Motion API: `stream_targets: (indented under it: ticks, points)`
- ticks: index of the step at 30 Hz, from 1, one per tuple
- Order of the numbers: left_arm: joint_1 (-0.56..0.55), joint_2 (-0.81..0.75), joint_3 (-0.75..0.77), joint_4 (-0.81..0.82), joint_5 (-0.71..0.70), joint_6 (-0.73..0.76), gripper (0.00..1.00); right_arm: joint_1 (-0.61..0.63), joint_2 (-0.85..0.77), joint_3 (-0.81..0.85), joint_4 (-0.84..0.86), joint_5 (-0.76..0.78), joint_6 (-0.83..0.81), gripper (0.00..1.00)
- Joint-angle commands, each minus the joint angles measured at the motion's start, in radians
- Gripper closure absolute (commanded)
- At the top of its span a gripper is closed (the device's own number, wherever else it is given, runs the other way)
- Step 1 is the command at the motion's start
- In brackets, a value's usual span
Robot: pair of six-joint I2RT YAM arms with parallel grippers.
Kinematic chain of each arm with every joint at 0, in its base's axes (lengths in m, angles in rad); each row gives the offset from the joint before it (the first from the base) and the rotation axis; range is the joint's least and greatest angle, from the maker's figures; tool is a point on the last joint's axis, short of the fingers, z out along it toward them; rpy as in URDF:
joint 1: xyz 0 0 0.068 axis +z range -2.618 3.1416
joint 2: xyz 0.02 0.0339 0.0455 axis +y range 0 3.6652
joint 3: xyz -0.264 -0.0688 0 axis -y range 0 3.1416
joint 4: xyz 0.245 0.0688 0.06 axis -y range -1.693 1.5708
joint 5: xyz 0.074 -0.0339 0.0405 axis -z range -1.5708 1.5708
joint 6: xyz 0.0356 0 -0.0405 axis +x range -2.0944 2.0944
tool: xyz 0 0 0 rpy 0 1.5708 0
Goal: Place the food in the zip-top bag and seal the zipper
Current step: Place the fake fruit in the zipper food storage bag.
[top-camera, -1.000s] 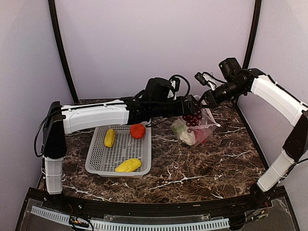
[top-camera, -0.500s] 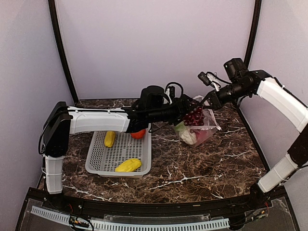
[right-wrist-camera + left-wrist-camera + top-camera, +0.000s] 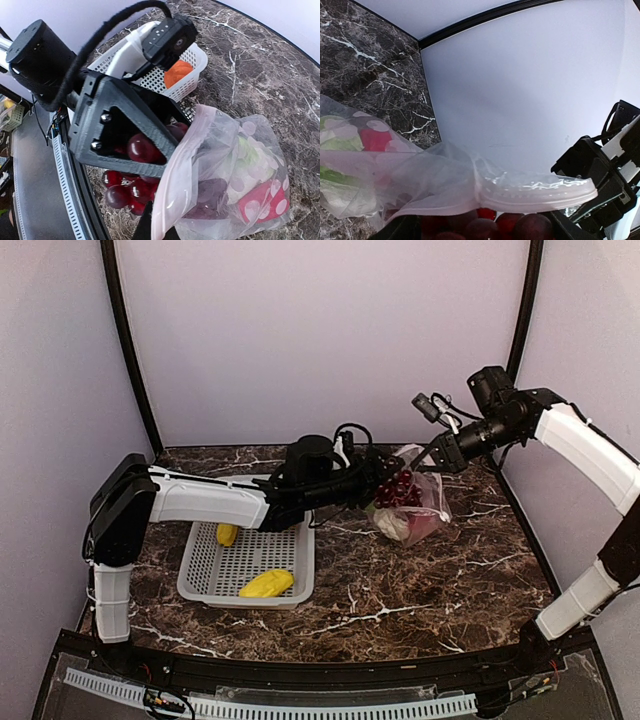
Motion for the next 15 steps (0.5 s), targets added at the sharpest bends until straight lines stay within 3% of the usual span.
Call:
stream_targets:
  ticks: [1, 5, 15]
  points:
    - [0.008, -0.057, -0.016, 0.045, -0.082, 0.033, 0.21, -0.001, 0.019, 0.030, -0.027, -0.126, -0.027, 1.00]
    - [0.008, -0.020, 0.004, 0.074, -0.108, 0.022, 0.22, 0.004, 0.023, 0.025, -0.045, -0.163, -0.048, 0.98]
    - [-0.039, 0.020, 0.169, 0.140, -0.107, -0.099, 0.17, 0.010, 0.050, -0.079, 0.074, -0.060, 0.039, 1.00]
